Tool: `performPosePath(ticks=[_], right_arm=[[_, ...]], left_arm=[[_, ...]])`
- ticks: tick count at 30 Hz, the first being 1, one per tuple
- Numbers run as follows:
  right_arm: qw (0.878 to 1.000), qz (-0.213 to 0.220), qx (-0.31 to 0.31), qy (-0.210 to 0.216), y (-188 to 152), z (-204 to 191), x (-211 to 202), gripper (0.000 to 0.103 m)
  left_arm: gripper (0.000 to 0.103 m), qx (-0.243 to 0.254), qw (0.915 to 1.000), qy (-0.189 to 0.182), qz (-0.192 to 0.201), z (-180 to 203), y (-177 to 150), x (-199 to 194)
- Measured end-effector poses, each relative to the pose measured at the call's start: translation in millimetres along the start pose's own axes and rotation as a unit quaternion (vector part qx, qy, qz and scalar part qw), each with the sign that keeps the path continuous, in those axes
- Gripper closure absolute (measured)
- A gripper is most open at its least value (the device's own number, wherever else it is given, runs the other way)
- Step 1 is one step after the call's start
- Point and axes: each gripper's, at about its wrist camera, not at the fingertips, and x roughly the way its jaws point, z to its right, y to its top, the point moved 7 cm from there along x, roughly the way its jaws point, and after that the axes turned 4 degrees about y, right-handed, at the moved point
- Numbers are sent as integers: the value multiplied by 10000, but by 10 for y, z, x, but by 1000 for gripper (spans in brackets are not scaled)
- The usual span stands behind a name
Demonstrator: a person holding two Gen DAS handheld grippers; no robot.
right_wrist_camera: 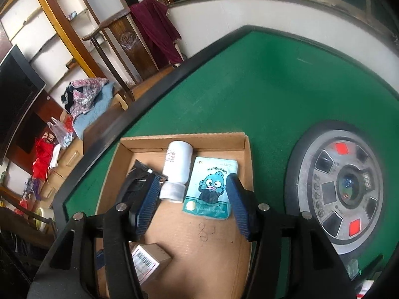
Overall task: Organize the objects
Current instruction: 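Return to the pile and grasp the black markers and red-white box with the left gripper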
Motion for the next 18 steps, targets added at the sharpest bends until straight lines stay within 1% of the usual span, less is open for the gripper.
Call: performPosePath(ticks=[6,10,15,18], right_arm=[[9999,112,6,-6,-78,-69,-168,45],[9998,164,44,98,-168,-85,-296,44],[9992,201,89,325,-349,-131,-459,43],[9979,222,189,579,-522,-114,-614,43]], left_arm=[[43,28,9999,-42,115,52,-43,-132],[43,-55,9998,-63,173,48,-79,-219],[43,-125,9995,-113,250,80,-182,-350],[43,-140,9994,-192,252,136,-281,-407]])
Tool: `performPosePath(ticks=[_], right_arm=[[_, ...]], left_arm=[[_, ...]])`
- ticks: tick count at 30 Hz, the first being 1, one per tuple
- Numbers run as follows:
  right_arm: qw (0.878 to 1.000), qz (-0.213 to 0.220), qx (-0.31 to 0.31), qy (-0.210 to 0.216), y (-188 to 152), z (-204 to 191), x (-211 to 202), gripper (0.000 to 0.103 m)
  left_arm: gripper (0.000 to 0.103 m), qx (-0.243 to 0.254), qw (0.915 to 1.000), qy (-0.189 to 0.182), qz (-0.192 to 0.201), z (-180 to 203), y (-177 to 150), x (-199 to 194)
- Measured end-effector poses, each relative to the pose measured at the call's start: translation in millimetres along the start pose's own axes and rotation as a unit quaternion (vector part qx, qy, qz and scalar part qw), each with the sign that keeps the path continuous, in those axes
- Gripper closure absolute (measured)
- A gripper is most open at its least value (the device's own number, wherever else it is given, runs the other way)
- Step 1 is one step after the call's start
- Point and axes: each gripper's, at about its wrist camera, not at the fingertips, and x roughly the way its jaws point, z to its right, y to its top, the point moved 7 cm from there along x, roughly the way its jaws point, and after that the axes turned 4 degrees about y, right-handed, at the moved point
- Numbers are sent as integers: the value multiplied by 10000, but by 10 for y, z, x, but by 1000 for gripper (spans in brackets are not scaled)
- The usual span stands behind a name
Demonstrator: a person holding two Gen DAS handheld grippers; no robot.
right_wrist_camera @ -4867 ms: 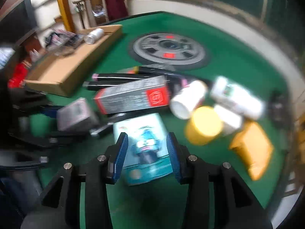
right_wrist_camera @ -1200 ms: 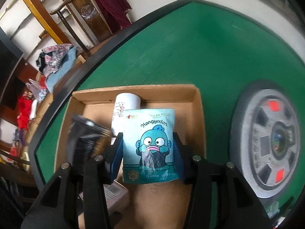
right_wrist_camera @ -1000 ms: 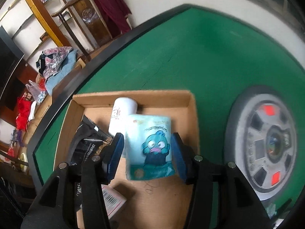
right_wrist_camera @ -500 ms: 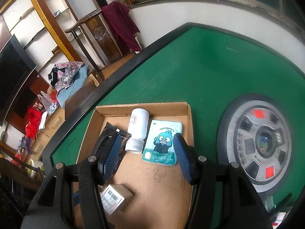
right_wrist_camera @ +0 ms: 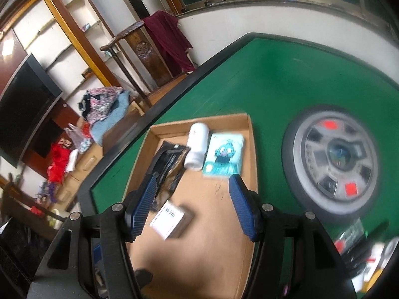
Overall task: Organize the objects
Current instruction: 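Return to the pile and grasp the black markers and red-white box with the left gripper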
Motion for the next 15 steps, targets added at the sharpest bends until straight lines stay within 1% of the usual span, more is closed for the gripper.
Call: performPosePath(ticks=[5,9,12,15], right_arm=[[9986,42,205,483,-378,79,-336,43],[9970,27,318,712,-697,252,-617,43],[9959,86,395,808,-865,424,-846,43],[9962,171,459,722,-1037,662,-1111,43]], left_arm=[[43,28,9998,-161,-94,203,-181,-33],[43,214,9992,-326,-118,490,-308,-52],[43,499,9975,-476,-181,765,-415,-40],[43,948,9936,-568,-228,1042,-550,-30]])
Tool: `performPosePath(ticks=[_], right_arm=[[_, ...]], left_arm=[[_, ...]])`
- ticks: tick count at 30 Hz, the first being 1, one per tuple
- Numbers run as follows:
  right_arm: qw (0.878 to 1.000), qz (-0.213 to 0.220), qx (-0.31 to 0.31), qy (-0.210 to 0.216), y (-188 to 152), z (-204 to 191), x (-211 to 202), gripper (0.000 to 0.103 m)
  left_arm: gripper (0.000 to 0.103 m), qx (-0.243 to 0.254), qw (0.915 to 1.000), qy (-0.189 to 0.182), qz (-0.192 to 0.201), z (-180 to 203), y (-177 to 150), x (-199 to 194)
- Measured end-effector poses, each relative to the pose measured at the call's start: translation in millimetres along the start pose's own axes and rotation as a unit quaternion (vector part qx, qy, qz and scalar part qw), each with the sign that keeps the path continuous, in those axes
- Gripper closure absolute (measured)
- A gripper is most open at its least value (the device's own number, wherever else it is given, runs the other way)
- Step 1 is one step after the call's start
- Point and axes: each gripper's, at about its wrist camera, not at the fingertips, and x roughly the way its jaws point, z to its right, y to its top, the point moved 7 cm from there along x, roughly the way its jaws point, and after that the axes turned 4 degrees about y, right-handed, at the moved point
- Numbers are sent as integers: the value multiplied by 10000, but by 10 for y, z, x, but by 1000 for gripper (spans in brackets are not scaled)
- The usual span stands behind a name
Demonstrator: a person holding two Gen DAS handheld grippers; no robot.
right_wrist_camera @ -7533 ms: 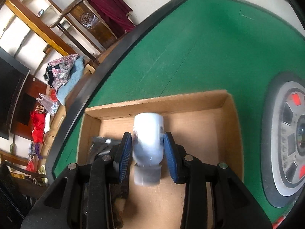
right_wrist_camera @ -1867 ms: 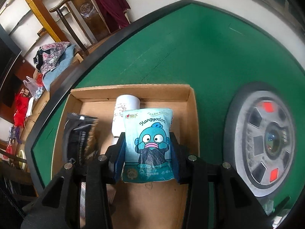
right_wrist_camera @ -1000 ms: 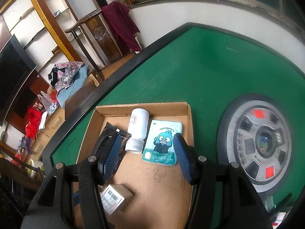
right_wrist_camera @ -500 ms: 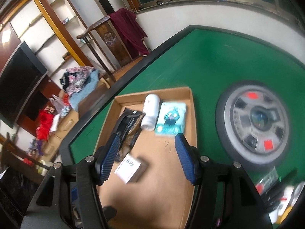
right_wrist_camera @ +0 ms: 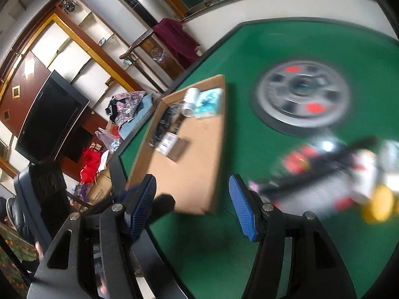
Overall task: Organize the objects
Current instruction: 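Return to the pile and grasp the black markers and red-white box with the left gripper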
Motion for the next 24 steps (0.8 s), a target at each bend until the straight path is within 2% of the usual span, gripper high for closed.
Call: performPosePath(ticks=[5,11,13,15,18,21,24], right_arm=[[9983,250,278,-448,-192,522,-427,41],[9919,485,960,-676,-268,1189,-716,41],[9899,614,1064,-706,-208,1276,-795,41],[9883,664,1156,-736,-183,1331,-835,41],[9865,744,1311,-635,-167,1363,-890,41],[9839,839,1407,-716,-147,1406,-955,41],[9821,890,1548,-605,-157,1459,-1002,41]], left_arm=[[43,569,9977,-277,-251,339,-227,155],[43,782,9947,-404,-531,471,-477,360],[43,915,9933,-388,-582,532,-504,409],[43,1038,9929,-274,-513,587,-479,421],[43,1380,9891,-304,-412,731,-391,422],[43,1878,9815,-197,-319,909,-234,531],[45,2227,9735,-64,-508,1035,-162,747]])
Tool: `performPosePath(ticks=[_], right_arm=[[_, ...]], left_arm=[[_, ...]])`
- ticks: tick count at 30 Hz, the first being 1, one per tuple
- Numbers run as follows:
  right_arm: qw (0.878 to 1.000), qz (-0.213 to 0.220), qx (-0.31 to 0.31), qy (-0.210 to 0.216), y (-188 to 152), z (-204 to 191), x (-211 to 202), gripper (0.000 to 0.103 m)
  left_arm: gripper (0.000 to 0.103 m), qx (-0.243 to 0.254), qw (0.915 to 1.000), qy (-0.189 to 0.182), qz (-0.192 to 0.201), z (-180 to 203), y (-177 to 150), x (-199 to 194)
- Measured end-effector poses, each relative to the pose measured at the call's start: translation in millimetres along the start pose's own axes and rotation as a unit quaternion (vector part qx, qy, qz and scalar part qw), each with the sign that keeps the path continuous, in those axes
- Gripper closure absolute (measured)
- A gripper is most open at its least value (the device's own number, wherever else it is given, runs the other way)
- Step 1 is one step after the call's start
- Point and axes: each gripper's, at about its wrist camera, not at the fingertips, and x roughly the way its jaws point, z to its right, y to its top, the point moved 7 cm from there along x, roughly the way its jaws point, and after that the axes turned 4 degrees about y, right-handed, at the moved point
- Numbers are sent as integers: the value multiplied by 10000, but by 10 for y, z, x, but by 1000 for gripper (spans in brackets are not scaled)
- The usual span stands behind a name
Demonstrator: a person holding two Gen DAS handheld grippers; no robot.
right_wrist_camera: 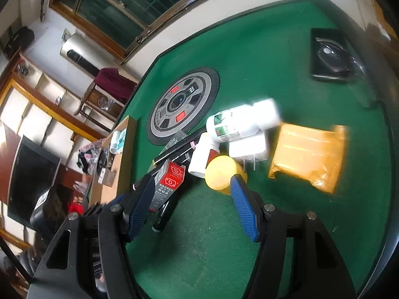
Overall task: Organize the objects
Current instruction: 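Return to the pile and grasp the black markers and red-white box with the left gripper, then carry the red-white box to the tray while the right gripper grasps the yellow round tin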
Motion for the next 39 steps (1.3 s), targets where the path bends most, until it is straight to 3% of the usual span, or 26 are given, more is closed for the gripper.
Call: performPosePath(ticks=[2,3,6,11,16,25,30,36,39], right_arm=[[10000,4,92,13,-3,29,-9,41],[9999,8,108,29,-4,35,-16,41],[9999,21,138,83,8,33,-29,41],[9997,-64,188,122,-11,42,-4,41],[9997,-200,163,27,-55,58,89,41],[9965,-153,-209,-789,-68,133,230,41],[9920,-201,-702,-1031,-95,72,273,41],[9738,-168,-1471,-1725,-147,-7,362,41],[9658,-191,-1660,-1981,-137,20,429,41]], left_arm=[[57,249,9996,81,-49,54,61,108],[59,368,9992,140,-84,74,75,143],[75,484,9986,4,-226,145,98,222],[75,450,9988,41,-161,238,105,226],[74,-14,9996,74,-273,167,186,290],[80,-140,9993,322,-113,181,206,325],[80,-598,9982,-33,33,76,60,104],[80,-923,9947,-252,365,-41,-92,-97],[80,-1156,9903,-660,407,-69,-84,-90]])
